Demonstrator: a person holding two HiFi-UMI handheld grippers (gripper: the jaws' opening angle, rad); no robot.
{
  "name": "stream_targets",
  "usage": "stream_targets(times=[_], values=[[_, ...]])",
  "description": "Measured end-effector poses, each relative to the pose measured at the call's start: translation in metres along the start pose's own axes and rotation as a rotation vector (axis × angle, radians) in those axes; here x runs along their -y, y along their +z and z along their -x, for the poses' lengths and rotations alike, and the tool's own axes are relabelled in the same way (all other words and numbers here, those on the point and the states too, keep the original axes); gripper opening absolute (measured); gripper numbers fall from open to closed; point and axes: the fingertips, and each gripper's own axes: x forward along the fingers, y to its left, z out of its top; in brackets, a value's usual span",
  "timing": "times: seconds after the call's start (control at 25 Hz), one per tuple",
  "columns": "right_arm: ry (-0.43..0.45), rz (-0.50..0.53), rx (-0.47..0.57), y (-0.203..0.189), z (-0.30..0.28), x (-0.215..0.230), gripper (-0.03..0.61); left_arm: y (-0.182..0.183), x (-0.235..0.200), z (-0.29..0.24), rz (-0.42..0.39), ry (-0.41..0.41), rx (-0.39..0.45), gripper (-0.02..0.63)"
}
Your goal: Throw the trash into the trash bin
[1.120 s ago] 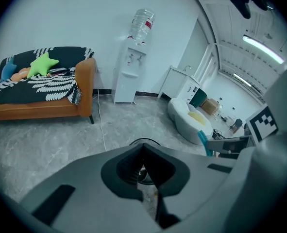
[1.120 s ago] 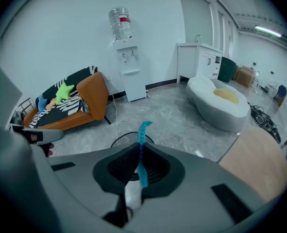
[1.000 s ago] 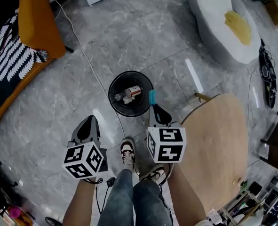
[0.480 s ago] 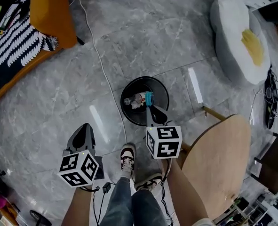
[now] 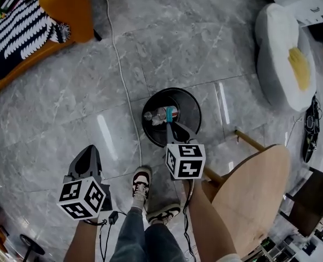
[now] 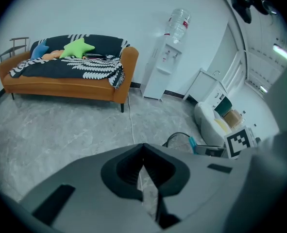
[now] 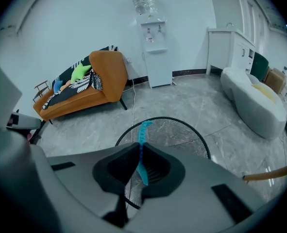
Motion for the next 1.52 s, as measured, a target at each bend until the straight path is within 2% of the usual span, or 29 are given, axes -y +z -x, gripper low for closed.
stream_targets(times=[0.08,0.2,0.24,0.72,0.92,1.16,1.28,1.36,1.52], values=[[0.007,-0.003,-0.006,-0.001,-0.002,-0.001,0.038,0.001,-0.001,0.002,0.001,0.003,0.001,-0.009],[0.012,-0.001,-0.024,-0.005,-0.004,-0.003,0.152,0.004,-0.003,0.004,-0.001,0.005,0.005,-0.009],[0.013,-0.002,-0.029,-0.006,-0.004,-0.003,0.169,0.005,-0.004,0.004,-0.002,0.006,0.008,-0.009],[0.004,-0.008,-0.012,-0.007,0.018,0.008,0.162,0.011,0.021,0.01,-0.025,-0.013,0.03,-0.009],[0.008,-0.019,0.015,0.001,0.047,0.01,0.158,0.01,0.04,0.024,-0.031,-0.023,0.037,-0.009],[-0.001,-0.069,0.084,0.022,0.13,0.015,0.15,0.023,0.076,0.066,-0.038,-0.042,0.062,-0.009],[-0.027,-0.15,0.138,0.035,0.194,0.024,0.093,0.04,0.111,0.101,-0.08,-0.079,0.081,-0.009],[-0.056,-0.183,0.165,0.043,0.247,0.032,0.0,0.056,0.145,0.131,-0.122,-0.124,0.097,-0.009],[-0.092,-0.23,0.236,0.054,0.364,0.047,0.0,0.088,0.214,0.204,-0.204,-0.209,0.153,-0.009]])
